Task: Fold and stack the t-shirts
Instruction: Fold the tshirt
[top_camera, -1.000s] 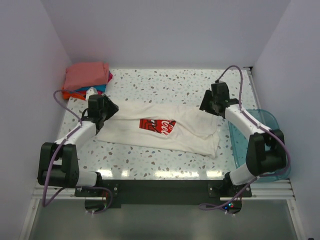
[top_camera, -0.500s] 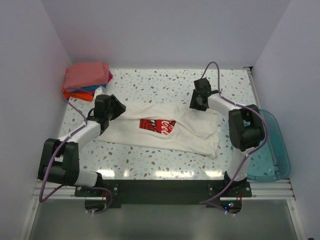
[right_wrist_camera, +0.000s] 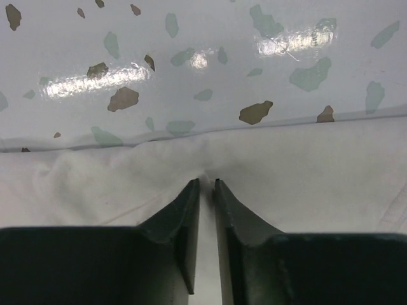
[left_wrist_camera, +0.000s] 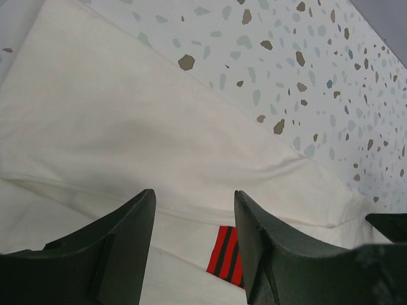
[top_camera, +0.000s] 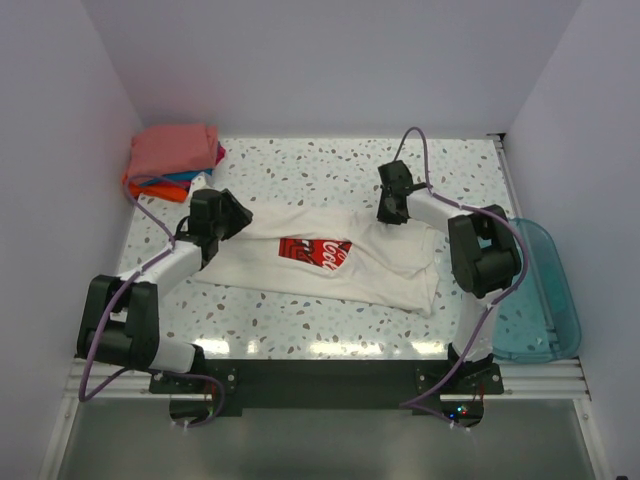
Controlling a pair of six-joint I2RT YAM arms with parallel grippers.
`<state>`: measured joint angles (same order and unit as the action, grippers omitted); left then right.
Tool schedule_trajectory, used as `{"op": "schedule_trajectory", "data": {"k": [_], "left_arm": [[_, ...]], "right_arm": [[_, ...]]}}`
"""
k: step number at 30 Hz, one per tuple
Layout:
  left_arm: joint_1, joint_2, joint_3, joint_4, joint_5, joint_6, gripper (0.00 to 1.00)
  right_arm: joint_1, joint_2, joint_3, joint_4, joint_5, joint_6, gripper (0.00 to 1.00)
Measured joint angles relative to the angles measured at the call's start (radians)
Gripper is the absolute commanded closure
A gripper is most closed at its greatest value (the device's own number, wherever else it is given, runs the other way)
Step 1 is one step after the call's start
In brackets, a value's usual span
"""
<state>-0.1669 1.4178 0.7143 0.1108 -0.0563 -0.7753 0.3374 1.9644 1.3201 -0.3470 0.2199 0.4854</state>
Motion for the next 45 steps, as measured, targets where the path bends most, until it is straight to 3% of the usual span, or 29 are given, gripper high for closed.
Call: {"op": "schedule_trajectory", "data": {"k": [4, 12, 18, 25, 32, 36, 42, 45], "left_arm": [[0.0, 0.0, 0.0, 0.0, 0.0, 0.0, 0.43], [0.0, 0.0, 0.0, 0.0, 0.0, 0.0, 0.43], [0.0, 0.0, 0.0, 0.0, -0.001, 0.0, 0.43], [0.0, -0.013, -0.011, -0.002, -0.002, 0.0, 0.43], [0.0, -0.043, -0.032, 0.0, -0.001, 0.001, 0.43], [0.0, -0.05, -0.047, 0.0, 0.0, 0.001, 0.42], [0.0, -0.051, -0.053, 0.0, 0.0, 0.001, 0.42], [0.0, -0.051, -0.053, 0.0, 0.0, 0.002, 0.41]], "right_arm": [[0.003, 0.0, 0.0, -0.001, 0.008, 0.002, 1.0], [0.005, -0.043, -0.018, -0.005, 0.006, 0.004, 1.0], [0.046, -0.219, -0.108, -0.003, -0.001, 0.012, 1.0], [0.19, -0.42, -0.263, 0.004, 0.018, 0.047, 1.0], [0.456, -0.515, -0.428, 0.015, 0.139, 0.108, 1.0], [0.539, -0.516, -0.479, 0.014, 0.191, 0.125, 0.87], [0.559, -0.554, -0.485, -0.001, 0.255, 0.127, 0.82], [0.56, -0.594, -0.484, -0.01, 0.269, 0.126, 0.69]]}}
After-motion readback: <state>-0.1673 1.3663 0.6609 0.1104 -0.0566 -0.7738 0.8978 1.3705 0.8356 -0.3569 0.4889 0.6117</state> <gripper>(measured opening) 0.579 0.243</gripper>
